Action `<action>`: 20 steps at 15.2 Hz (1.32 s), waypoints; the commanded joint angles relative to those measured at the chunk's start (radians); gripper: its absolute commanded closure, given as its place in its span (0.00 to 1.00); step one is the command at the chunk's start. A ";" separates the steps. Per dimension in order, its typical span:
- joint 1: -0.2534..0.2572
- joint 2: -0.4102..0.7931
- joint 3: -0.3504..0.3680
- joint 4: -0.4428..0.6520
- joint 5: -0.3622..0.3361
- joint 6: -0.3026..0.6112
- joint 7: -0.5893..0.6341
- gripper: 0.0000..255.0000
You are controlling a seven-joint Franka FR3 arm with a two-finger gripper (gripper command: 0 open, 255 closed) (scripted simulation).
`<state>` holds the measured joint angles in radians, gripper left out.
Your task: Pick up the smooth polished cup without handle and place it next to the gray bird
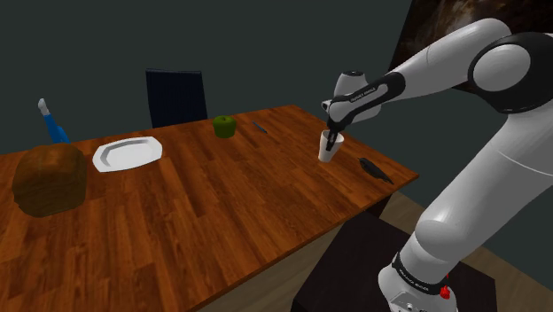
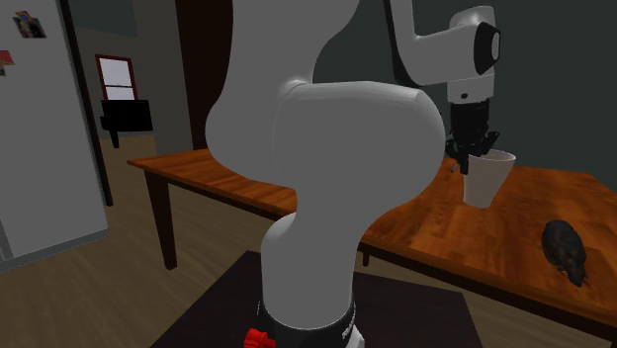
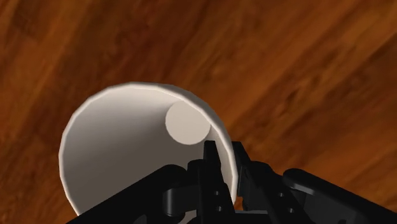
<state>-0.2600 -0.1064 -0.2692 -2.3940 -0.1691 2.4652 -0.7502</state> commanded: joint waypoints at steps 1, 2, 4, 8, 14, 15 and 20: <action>0.000 0.002 0.000 -0.005 -0.001 0.009 0.002 1.00; 0.000 0.002 0.000 -0.005 -0.001 0.009 0.002 1.00; 0.000 0.002 0.000 -0.005 -0.001 0.009 0.002 1.00; 0.000 0.002 0.001 -0.006 -0.001 0.009 0.002 0.00; 0.002 -0.052 0.008 0.010 -0.010 -0.061 0.010 0.00; 0.003 -0.078 0.012 0.020 -0.013 -0.096 0.012 0.00; 0.003 -0.097 0.016 0.028 -0.014 -0.124 0.014 0.00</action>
<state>-0.2568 -0.2026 -0.2540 -2.3664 -0.1836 2.3427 -0.7362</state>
